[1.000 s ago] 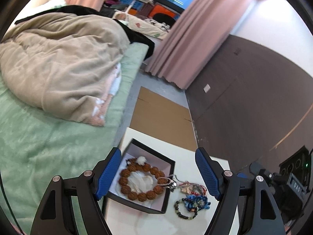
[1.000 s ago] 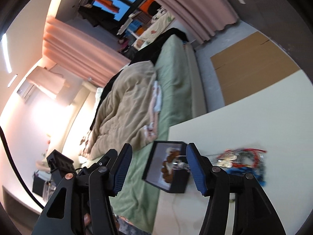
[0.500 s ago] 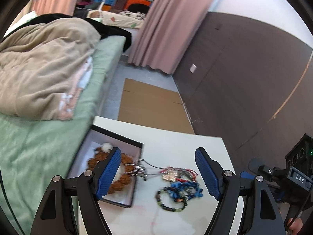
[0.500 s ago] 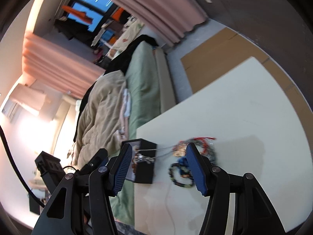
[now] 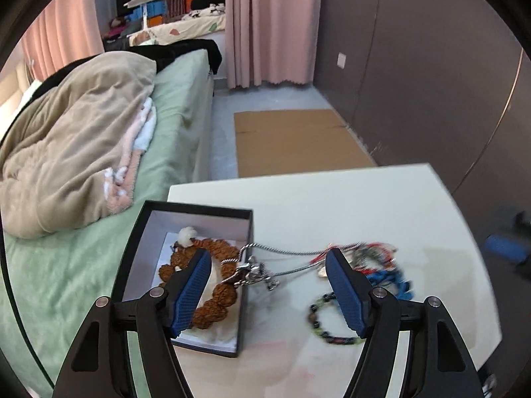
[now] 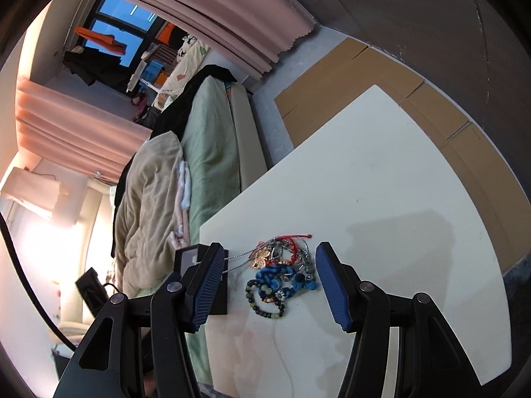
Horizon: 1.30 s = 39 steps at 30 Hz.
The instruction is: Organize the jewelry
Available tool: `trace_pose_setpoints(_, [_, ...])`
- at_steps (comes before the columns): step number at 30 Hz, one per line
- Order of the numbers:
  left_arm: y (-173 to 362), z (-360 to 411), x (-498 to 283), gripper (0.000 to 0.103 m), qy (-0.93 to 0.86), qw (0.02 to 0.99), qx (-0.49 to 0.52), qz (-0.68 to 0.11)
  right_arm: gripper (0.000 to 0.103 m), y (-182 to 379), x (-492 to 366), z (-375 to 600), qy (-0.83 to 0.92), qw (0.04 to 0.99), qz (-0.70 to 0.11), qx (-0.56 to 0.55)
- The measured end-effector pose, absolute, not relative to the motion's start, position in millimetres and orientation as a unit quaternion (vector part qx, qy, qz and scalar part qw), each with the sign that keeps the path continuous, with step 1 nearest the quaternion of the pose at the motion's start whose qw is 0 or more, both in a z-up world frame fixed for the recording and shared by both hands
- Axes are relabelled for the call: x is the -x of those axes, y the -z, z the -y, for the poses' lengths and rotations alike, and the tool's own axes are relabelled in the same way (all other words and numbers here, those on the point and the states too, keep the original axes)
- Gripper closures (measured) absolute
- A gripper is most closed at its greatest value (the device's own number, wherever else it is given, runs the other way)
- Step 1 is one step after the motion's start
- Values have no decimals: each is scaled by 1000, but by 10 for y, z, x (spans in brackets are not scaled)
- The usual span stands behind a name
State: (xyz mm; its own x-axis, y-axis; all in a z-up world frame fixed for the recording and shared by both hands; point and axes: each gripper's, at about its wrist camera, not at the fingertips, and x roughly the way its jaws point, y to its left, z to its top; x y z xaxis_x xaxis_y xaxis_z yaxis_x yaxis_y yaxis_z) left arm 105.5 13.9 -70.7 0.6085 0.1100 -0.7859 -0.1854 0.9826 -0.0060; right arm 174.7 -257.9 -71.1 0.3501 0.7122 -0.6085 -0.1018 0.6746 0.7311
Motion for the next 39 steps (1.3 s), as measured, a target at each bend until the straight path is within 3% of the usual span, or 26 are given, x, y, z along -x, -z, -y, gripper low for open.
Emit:
trace_pose_setpoints(18, [1236, -21, -1322, 31, -181, 840, -112, -499, 45, 767, -1777, 2591, -261, 755, -515, -312])
trace_pose_setpoints(20, [1244, -51, -1322, 38, -189, 839, -114, -498, 45, 777, -1777, 2588, -260, 754, -516, -311])
trace_pose_setpoints(22, [1219, -105, -1312, 62, -174, 842, -86, -503, 45, 780, -1773, 2576, -260, 754, -517, -310])
trace_pose_setpoints(24, [1128, -168, -1259, 68, -162, 852, -47, -495, 45, 779, -1772, 2573, -262, 753, -518, -310])
trace_pose_setpoints(39, [648, -605, -973, 73, -106, 888, 140, -425, 45, 772, -1742, 2539, -261, 756, -520, -300])
